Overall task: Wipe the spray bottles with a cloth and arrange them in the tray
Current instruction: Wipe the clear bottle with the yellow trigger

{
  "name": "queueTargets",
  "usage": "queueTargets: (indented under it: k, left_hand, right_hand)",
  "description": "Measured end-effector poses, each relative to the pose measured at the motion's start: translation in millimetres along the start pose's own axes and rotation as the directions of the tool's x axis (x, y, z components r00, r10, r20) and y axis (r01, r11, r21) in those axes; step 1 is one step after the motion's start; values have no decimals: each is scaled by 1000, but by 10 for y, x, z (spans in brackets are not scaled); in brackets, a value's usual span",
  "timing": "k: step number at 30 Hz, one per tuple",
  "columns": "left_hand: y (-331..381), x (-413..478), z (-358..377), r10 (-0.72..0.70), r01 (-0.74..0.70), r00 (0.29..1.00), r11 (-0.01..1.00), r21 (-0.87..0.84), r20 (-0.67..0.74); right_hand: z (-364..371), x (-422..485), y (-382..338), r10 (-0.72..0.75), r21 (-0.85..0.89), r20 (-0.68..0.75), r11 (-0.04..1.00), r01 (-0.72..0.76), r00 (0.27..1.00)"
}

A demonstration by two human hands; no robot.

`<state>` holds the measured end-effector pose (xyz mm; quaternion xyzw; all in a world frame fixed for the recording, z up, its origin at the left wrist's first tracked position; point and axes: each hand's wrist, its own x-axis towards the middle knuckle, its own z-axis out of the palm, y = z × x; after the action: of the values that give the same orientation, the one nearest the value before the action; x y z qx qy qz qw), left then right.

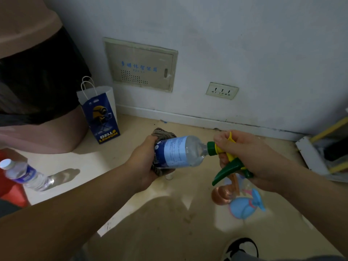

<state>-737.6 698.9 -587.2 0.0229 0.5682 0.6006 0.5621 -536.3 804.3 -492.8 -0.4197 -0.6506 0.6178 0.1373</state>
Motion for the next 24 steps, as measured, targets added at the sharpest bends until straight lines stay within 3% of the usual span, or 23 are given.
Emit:
queueTargets:
  k: [3, 6, 9, 12, 14, 21, 24]
  left_hand:
    - [-9, 14, 15, 91, -67, 986, 983, 171, -139]
    - [-40, -83, 63, 366, -270, 915, 868, 417, -170]
    - [-96, -245, 187, 598, -521, 795, 585, 621, 104]
    - [-145, -366, 335, 596, -663, 708, 377, 647, 378]
    - [-165, -403, 394, 573, -701, 675, 302, 646, 465]
    - [30, -162, 221, 522, -486, 844, 644, 591, 124]
    - [-80, -284, 302, 441, -525, 849, 648, 553, 290]
  right_hand:
    - [4, 25, 58, 2, 40, -38, 999, 0, 999]
    - [14, 39, 90, -7, 78, -50, 997, 11, 999]
    - [53, 63, 114, -60, -4, -58, 998, 59, 997]
    - [143, 75, 116, -112, -101, -34, 989, 108, 993]
    - [172, 75, 115, -125, -102, -4, 987, 124, 992]
    - [215, 37, 116, -161, -222, 119, 958, 184, 980]
    - [272, 56, 142, -175, -286, 159, 934, 215, 972]
